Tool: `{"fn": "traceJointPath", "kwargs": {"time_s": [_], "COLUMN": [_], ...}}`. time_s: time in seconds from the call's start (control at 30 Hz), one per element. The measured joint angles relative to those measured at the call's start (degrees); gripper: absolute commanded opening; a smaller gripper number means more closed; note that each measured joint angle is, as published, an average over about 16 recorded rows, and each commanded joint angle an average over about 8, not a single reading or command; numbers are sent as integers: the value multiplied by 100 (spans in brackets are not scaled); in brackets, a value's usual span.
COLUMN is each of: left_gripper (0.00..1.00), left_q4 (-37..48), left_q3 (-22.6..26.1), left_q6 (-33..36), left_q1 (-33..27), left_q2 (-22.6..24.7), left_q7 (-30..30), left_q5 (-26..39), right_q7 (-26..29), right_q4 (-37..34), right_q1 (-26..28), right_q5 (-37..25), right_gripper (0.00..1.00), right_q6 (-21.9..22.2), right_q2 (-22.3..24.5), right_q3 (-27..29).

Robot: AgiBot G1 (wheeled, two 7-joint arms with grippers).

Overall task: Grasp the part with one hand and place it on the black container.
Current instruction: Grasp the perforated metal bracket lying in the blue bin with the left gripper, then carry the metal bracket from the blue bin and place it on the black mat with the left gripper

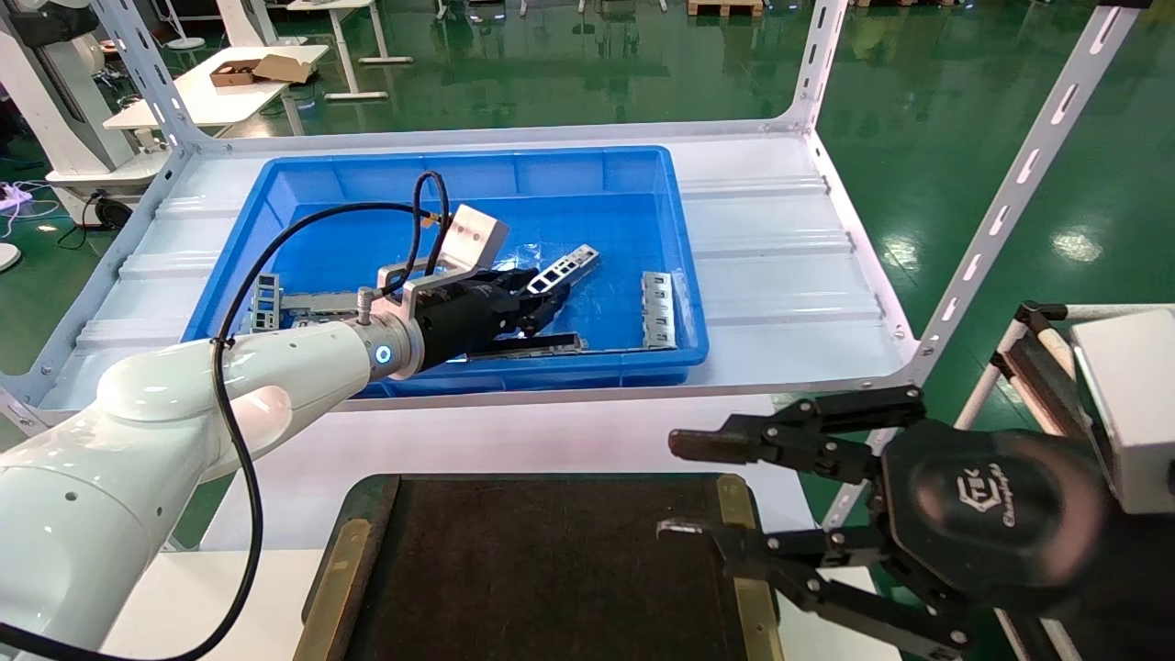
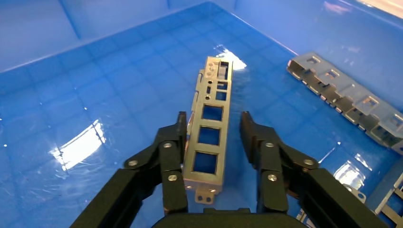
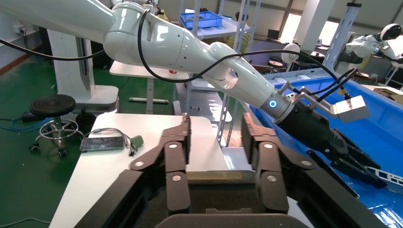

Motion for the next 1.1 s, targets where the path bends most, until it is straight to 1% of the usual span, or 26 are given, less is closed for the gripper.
{"fn": "traceJointPath", "kwargs": {"time_s": [0.37,0.6,0.77,0.93,1.1], "left_gripper": [0,0,0,0,0], "left_q4": [-85,-149,-205,-332,-615], "left_q3": [217,184,81,-24,-83], "left_q6": [-118,84,595,1367,2180], "left_q1": [-27,-153,-253,-285,-190], "left_q2": [-17,-88,-256,-542,-914], "left_q7": [-39,114,301,440,452], "left_q5": [-313,-628,-883,-1104,-1261], "right_q7": [-1,-2,-2,-3,-3], "right_q4": [0,0,0,0,0], "right_q1": [1,1,1,1,2], "right_q5": [2,3,3,4,5], "right_gripper": [0,0,0,0,0], "right_q6": [1,2,2,3,3], "right_q2": [1,2,2,2,3], "right_q3": [-2,-4,-5,-6,-7]}}
